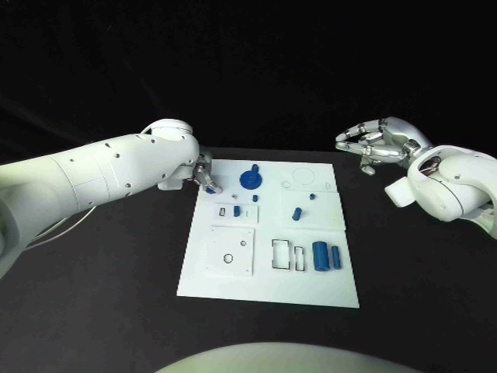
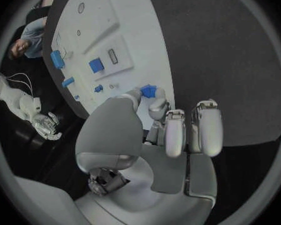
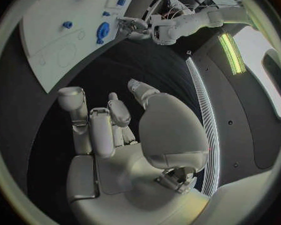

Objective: Assemble the parts on the task board

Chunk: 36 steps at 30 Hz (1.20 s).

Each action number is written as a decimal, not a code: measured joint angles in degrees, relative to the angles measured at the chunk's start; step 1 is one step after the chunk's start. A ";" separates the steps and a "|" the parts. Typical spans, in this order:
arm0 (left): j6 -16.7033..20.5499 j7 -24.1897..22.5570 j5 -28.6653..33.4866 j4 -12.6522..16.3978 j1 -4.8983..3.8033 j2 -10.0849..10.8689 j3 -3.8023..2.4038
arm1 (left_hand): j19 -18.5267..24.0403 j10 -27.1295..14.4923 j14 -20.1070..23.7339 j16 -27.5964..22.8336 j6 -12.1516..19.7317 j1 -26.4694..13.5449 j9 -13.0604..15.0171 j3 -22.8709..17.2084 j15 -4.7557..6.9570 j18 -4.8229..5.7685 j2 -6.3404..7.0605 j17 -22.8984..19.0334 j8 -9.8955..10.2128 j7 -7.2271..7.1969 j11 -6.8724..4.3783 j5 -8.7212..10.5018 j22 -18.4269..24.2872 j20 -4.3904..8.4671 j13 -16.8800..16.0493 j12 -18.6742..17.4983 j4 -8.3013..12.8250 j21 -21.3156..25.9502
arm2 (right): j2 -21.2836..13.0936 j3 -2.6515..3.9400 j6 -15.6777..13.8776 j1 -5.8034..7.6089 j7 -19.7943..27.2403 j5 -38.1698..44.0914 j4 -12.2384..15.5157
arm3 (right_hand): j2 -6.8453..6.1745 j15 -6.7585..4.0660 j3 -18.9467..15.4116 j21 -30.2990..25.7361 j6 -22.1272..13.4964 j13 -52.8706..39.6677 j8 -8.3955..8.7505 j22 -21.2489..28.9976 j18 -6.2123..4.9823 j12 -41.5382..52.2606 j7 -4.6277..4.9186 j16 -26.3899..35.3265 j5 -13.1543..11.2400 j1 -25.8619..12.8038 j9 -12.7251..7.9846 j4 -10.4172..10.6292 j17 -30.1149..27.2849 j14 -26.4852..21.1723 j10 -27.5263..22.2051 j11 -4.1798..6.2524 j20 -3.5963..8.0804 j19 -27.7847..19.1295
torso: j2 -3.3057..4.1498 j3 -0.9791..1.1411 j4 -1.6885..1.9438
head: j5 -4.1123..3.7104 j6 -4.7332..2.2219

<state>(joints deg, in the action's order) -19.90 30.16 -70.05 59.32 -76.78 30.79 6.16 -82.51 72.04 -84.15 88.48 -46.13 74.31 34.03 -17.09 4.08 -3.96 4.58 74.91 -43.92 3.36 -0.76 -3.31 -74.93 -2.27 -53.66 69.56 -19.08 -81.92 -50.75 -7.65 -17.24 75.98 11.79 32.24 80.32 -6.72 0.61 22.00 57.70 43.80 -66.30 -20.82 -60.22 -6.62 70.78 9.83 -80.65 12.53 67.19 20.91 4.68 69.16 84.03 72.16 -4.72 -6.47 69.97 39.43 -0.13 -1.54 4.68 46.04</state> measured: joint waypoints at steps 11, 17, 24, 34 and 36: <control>0.23 -0.66 0.95 0.21 -0.13 0.43 -0.09 | 0.55 -0.97 0.20 0.38 0.03 0.56 -1.78 -6.71 -0.63 0.00 0.56 0.00 3.53 0.87 0.99 0.49 0.74 -0.55 1.32 -1.01 -0.47 0.67 | -0.06 0.00 0.00 -0.03 0.00 0.00 -0.05 | 0.00 0.00 0.00 0.00 0.00 0.01 0.00 0.05 0.00 0.00 0.00 0.00 0.00 0.00 0.06 0.00 0.00 0.00 0.00 0.00 0.00 0.00 | -0.02 0.01 0.00 | 0.21 -0.26; 0.33 -1.02 1.59 0.23 -0.19 0.66 -0.11 | 0.82 -1.09 0.02 0.39 -0.07 0.59 -1.54 -6.72 -0.84 0.00 0.60 0.00 3.69 1.38 1.29 0.24 1.26 -0.82 1.89 -1.34 -0.47 0.92 | -0.06 0.00 0.00 -0.04 0.00 0.00 -0.09 | 0.00 0.00 0.00 0.00 0.00 0.01 0.00 0.05 0.00 0.00 0.00 0.00 0.00 0.00 0.05 0.00 0.00 0.00 0.00 0.00 0.00 0.00 | 0.01 0.01 -0.02 | 0.25 -0.28; 0.35 -1.27 2.44 0.27 -0.22 0.94 -0.12 | 1.13 -1.69 0.21 0.39 0.35 -3.14 -1.05 -12.67 -1.04 0.00 1.81 0.00 3.85 1.80 1.90 0.21 1.94 -1.13 3.01 -2.11 -0.44 1.55 | -0.05 -0.01 0.03 -0.06 -0.01 0.00 -0.16 | 0.00 0.00 -0.17 0.00 0.00 0.01 0.00 0.05 0.00 0.00 0.00 0.00 0.00 0.00 0.05 0.17 0.01 0.00 0.00 0.00 0.00 0.00 | 0.02 0.01 -0.03 | 0.29 -0.28; 0.24 -1.53 3.67 0.34 -0.26 1.20 -0.17 | 1.44 -2.85 0.01 0.10 0.76 -7.01 -1.02 -22.48 -1.25 0.00 2.60 0.00 3.68 2.18 1.78 -0.32 2.62 -1.43 4.28 -3.01 -0.28 1.95 | -0.02 -0.04 0.08 -0.16 -0.01 0.00 -0.29 | 0.00 0.00 -0.17 0.00 0.00 -0.22 -0.23 0.05 0.00 0.00 0.00 0.00 0.00 0.00 0.04 0.17 0.10 0.00 0.00 0.00 0.00 0.00 | 0.02 -0.02 -0.03 | 0.32 -0.20; 0.22 -1.56 3.85 0.31 -0.24 1.22 -0.17 | 1.44 -2.87 0.01 0.10 0.81 -7.95 -0.99 -23.95 -1.25 0.00 2.85 0.00 3.68 2.23 1.76 -0.83 2.67 -1.43 4.56 -3.01 0.11 1.95 | -0.02 -0.05 0.08 -0.19 -0.01 0.00 -0.32 | 0.00 0.00 -0.17 0.00 0.00 -0.22 -0.23 0.05 0.00 0.00 0.00 0.00 0.00 0.00 0.04 0.17 0.09 0.00 0.00 0.00 0.00 0.00 | 0.02 -0.02 -0.03 | 0.33 -0.19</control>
<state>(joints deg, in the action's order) -19.68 28.60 -66.19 59.63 -77.03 32.02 5.99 -81.07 69.17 -84.13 88.58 -45.31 66.36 33.04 -41.04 2.83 -3.95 7.43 74.91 -40.24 5.59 1.01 -4.13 -72.26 -3.70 -49.10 66.55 -18.97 -79.97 -50.76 -7.70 -17.16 75.79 11.78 32.24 80.00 -6.72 0.61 21.83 57.70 43.80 -66.51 -21.04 -60.17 -6.62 70.78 9.83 -80.66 12.53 67.19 20.96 4.84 69.25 84.03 72.16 -4.72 -6.47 69.97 39.45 -0.15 -1.57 5.01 45.85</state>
